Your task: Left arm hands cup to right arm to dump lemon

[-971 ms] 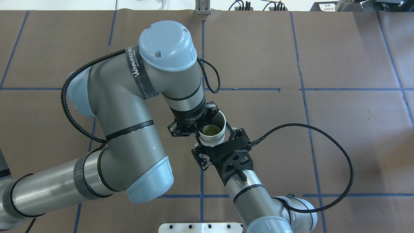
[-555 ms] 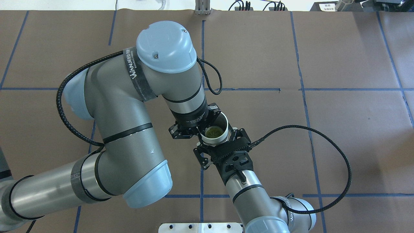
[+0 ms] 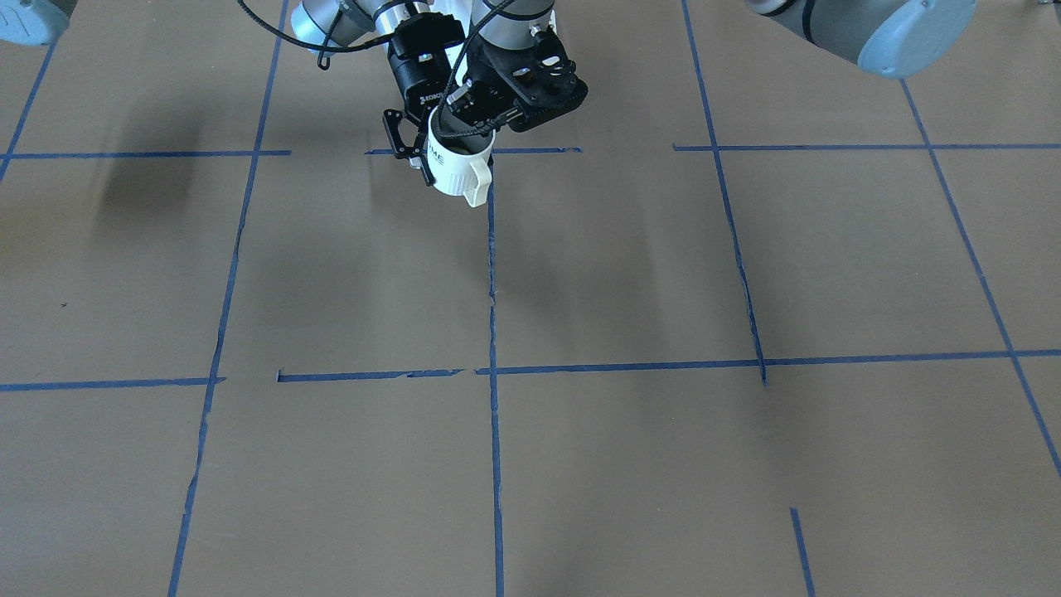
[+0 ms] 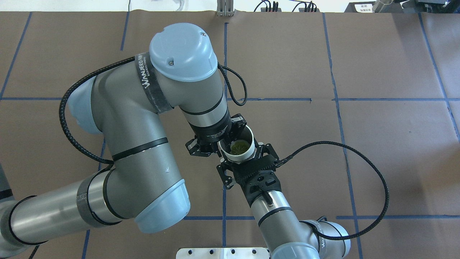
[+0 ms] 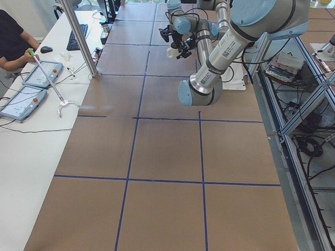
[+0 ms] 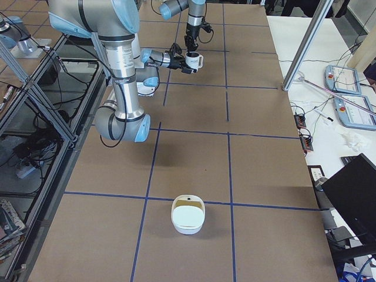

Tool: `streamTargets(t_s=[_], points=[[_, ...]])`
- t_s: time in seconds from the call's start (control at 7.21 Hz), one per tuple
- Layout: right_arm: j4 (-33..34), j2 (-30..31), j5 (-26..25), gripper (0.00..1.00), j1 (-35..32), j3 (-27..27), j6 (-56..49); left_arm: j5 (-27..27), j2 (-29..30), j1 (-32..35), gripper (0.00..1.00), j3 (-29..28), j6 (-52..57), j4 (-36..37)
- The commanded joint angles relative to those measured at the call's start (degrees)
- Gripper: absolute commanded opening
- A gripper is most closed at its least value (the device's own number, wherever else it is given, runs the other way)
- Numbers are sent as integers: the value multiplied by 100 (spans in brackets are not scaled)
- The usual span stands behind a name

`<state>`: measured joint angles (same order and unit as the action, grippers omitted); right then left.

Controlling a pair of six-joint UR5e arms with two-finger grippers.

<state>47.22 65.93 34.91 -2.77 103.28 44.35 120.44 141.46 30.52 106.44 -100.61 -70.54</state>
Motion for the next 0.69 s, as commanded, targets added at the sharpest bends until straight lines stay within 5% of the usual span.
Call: streamTargets(t_s=[0.0, 0.56], points=[[-2, 7, -36, 18, 57, 8, -58, -3, -57, 7, 100, 297, -2, -48], [-46, 51, -221, 20, 58, 86, -23, -55, -214, 513, 100, 859, 67, -30]])
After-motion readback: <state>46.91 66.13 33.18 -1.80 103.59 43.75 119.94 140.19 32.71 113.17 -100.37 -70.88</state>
